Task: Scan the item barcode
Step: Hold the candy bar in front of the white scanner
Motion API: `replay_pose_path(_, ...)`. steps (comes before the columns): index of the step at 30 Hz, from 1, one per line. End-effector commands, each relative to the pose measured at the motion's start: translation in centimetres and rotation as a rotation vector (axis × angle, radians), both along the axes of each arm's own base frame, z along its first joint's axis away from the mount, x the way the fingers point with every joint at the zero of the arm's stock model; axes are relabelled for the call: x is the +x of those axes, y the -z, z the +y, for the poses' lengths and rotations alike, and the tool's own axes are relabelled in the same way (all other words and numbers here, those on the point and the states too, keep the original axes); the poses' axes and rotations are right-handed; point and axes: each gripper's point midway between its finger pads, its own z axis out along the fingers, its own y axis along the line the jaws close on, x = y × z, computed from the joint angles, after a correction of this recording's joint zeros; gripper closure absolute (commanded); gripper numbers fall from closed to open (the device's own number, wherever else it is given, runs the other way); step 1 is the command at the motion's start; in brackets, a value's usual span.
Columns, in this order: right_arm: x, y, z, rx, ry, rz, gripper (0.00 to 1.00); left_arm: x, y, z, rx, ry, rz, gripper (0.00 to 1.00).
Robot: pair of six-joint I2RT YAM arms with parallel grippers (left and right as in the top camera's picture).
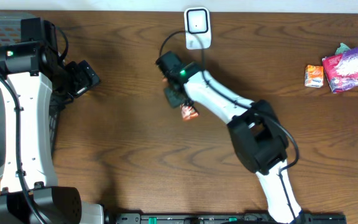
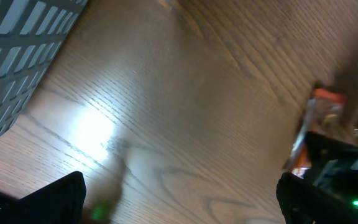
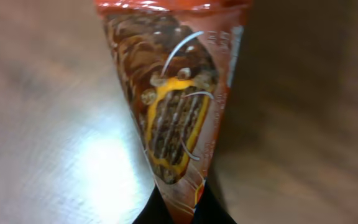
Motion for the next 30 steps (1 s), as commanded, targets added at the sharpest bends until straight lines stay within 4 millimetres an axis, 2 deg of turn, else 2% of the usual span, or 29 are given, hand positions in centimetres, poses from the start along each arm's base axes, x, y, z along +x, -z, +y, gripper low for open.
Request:
replay_pose_path(1, 5.2, -6.9, -2.4, 0.123, 0.156, -0.163, 0.99, -0.1, 0.3, 0.3, 0.01, -0.005, 0.016, 0.02)
replay_pose_path(8, 12.9, -11.5, -5.5, 0.275, 0.263, -0.407, 0.99, -0.1, 0.3, 0.3, 0.01, -0.005, 0.016, 0.02)
replay_pose_path(13, 17.4, -14.4, -6.2, 0.392, 0.314, -0.589, 0.99, -0.1, 0.3, 0.3, 0.01, -0.005, 0.016, 0.02)
replay_pose_path(16, 18.6, -14.4, -5.8, 0.437, 0.333, -0.632, 0.99, -0.1, 0.3, 0.3, 0.01, -0.005, 0.016, 0.02)
replay_pose_path(23, 20.1, -12.1, -5.2, 0.495, 0.384, -0.653, 0.99, -0.1, 0.3, 0.3, 0.01, -0.005, 0.016, 0.02)
replay_pose_path(30, 20.8, -12.1, -6.9, 0.485, 0.411, -0.664, 0.99, -0.1, 0.3, 0.3, 0.01, -0.005, 0.016, 0.02)
